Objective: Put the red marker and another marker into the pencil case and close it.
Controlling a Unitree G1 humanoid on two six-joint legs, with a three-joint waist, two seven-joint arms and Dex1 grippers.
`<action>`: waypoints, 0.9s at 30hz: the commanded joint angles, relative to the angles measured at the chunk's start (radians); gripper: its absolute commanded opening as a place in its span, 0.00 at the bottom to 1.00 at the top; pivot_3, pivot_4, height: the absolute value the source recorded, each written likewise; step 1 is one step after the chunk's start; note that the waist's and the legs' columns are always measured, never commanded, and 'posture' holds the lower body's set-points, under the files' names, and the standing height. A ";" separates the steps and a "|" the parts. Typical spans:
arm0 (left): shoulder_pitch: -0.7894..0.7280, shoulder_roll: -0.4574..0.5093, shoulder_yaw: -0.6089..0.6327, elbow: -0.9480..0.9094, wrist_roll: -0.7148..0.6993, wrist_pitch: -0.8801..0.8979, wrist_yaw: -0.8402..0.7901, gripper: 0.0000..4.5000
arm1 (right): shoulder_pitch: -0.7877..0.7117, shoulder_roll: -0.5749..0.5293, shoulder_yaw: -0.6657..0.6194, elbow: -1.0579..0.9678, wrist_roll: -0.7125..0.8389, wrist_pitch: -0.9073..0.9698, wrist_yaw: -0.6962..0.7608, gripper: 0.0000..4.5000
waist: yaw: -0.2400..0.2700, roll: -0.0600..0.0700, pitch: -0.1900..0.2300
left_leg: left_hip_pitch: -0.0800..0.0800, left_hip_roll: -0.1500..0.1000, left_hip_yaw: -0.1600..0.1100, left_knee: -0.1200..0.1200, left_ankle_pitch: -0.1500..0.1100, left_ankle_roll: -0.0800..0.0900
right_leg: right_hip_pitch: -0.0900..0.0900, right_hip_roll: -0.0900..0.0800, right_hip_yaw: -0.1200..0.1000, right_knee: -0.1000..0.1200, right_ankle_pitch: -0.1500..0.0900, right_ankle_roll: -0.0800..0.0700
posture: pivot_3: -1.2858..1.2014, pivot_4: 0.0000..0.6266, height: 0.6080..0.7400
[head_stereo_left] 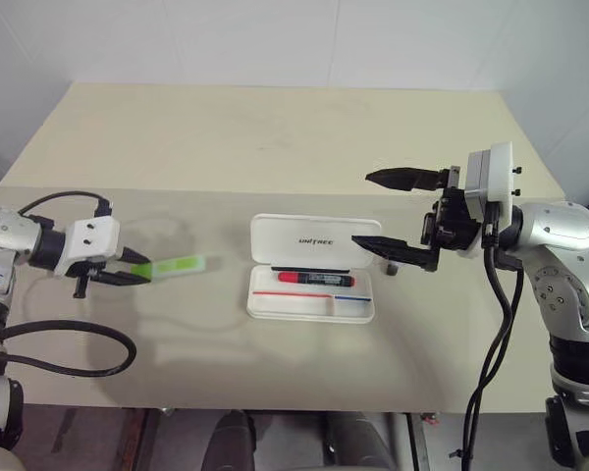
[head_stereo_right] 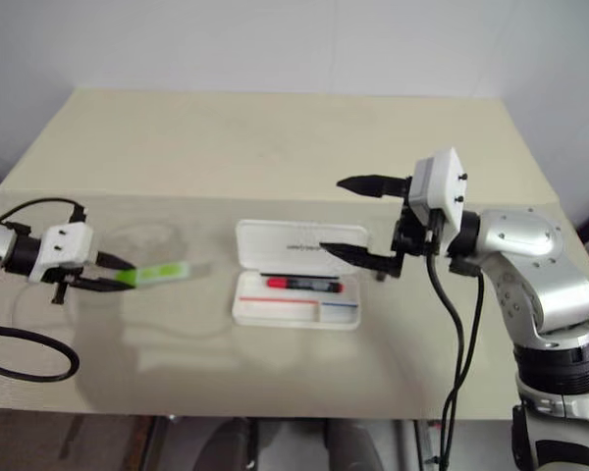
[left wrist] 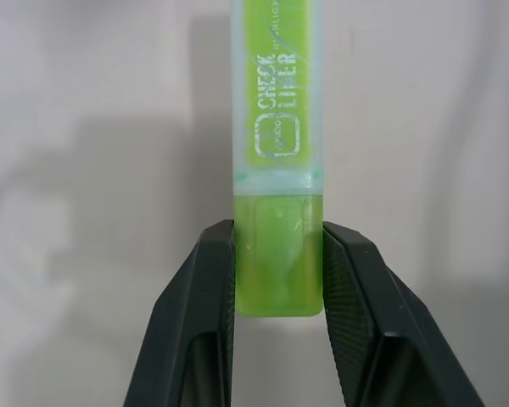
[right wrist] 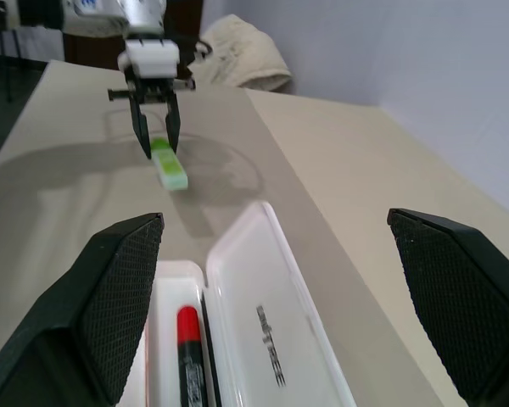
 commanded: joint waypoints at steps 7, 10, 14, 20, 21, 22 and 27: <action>0.107 0.019 0.030 -0.482 -0.223 0.376 -0.013 0.23 | 0.000 -0.022 -0.024 0.004 -0.008 -0.024 0.011 1.00 | -0.001 0.000 0.000 | 0.001 0.001 0.000 -0.001 0.000 0.000 | 0.000 0.002 0.000 0.001 0.000 -0.001 | 0.52 0.24 1.00; 0.097 -0.012 -0.008 -0.553 -0.223 0.441 0.013 0.23 | 0.016 -0.036 -0.031 -0.005 -0.009 -0.020 0.014 1.00 | 0.000 0.000 0.000 | 0.001 0.001 0.000 0.000 0.000 0.000 | 0.000 0.002 0.000 0.000 0.000 -0.001 | 0.52 0.24 1.00; 0.049 -0.083 -0.067 -0.561 -0.193 0.474 0.043 0.23 | 0.052 -0.053 -0.040 -0.032 -0.006 -0.017 0.006 1.00 | 0.004 -0.001 0.001 | 0.001 0.001 0.000 0.001 0.000 0.000 | 0.000 0.002 0.001 0.000 0.000 -0.001 | 0.52 0.24 1.00; -0.009 -0.170 -0.149 -0.533 -0.144 0.468 0.052 0.23 | 0.105 -0.063 -0.067 -0.092 0.013 0.005 -0.033 1.00 | 0.004 -0.002 0.001 | 0.000 0.000 0.000 0.002 0.000 0.000 | 0.000 0.002 0.001 0.000 0.000 0.000 | 0.52 0.24 1.00; -0.023 -0.192 -0.169 -0.520 -0.130 0.468 0.057 0.23 | 0.120 -0.065 -0.077 -0.105 0.016 0.009 -0.042 1.00 | 0.003 -0.002 0.001 | 0.000 0.000 0.000 0.001 0.000 0.000 | 0.000 0.002 0.001 0.000 0.000 0.000 | 0.52 0.24 1.00; -0.033 -0.208 -0.183 -0.509 -0.119 0.467 0.060 0.23 | 0.130 -0.065 -0.085 -0.116 0.019 0.013 -0.049 1.00 | 0.004 -0.002 0.001 | 0.000 0.000 0.000 0.001 0.000 0.000 | 0.000 0.002 0.001 0.000 0.000 0.000 | 0.52 0.24 1.00; -0.062 -0.258 -0.228 -0.477 -0.086 0.468 0.058 0.23 | 0.177 -0.073 -0.112 -0.153 0.025 0.025 -0.079 1.00 | 0.003 -0.002 0.001 | 0.001 0.000 -0.001 0.002 0.000 0.000 | 0.001 0.003 0.001 0.000 0.000 0.000 | 0.52 0.24 1.00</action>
